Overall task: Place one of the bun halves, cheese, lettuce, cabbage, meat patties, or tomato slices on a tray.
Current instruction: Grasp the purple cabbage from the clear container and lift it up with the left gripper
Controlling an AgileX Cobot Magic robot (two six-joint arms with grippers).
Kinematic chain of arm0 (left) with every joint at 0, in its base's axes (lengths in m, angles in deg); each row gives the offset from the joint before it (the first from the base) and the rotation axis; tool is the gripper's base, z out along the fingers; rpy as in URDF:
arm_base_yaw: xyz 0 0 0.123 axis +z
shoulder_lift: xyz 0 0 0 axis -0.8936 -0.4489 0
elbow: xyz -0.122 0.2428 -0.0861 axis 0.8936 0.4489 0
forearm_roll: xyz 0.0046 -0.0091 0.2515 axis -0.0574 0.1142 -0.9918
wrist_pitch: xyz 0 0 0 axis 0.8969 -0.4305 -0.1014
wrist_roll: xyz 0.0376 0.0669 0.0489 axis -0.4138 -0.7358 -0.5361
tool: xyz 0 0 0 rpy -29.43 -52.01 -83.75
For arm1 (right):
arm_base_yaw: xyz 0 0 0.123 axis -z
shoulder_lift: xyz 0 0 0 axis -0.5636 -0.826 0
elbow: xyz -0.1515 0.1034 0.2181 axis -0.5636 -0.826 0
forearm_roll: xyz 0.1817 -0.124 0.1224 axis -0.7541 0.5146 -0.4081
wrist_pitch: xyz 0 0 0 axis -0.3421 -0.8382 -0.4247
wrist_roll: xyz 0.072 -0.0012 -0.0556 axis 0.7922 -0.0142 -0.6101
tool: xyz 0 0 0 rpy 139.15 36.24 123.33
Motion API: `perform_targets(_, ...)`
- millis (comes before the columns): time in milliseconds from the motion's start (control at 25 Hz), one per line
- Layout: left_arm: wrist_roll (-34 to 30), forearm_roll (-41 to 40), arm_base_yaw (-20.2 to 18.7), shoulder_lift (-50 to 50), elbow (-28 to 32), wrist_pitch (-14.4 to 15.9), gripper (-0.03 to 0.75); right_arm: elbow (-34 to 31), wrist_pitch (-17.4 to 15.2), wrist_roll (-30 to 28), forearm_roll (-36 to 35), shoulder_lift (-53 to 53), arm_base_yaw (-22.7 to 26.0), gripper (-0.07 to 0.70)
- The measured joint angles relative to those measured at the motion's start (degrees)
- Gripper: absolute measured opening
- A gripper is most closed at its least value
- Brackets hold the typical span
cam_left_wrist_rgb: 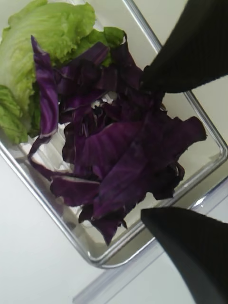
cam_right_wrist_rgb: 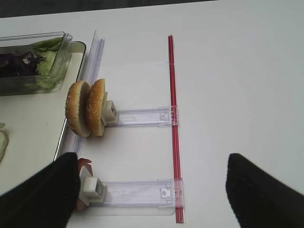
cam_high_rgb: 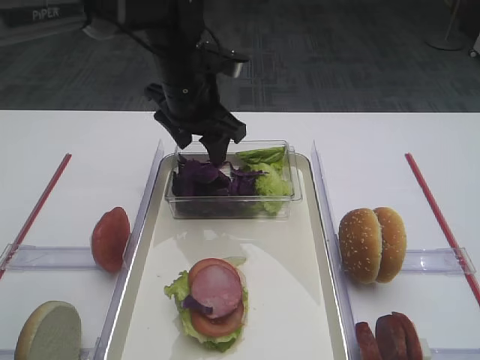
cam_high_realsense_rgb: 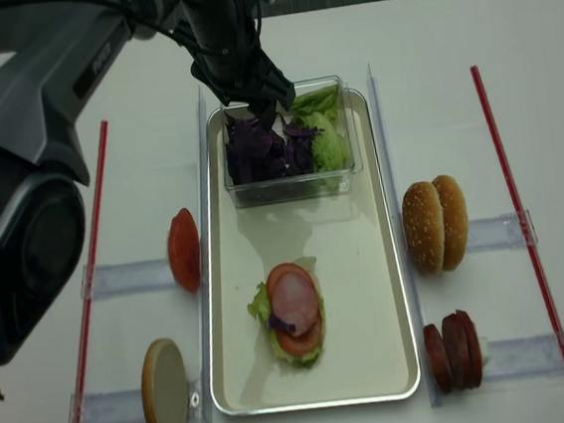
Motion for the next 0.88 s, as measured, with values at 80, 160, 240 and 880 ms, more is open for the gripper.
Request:
perform_targets(80,0.2,0.0,-0.2,-1.1,0.0,0.0,0.477,0.0,0.0,0.0,0.0,0.0,0.0,0.64)
perform_targets(160,0.5,0.0,-0.3,-2.2,0.0,-0.1,0.477,0.0,0.0,0.0,0.1,0.0,0.0,0.64)
perform_targets(240,0.5,0.0,-0.5,-3.0,0.0,-0.2,0.477,0.0,0.0,0.0,0.1,0.0,0.0,0.64)
perform_targets(880,2.1,-0.4,-0.9,-6.0,0.0,-2.0,0.397,0.0,0.0,0.0,0.1,0.0,0.0,0.634)
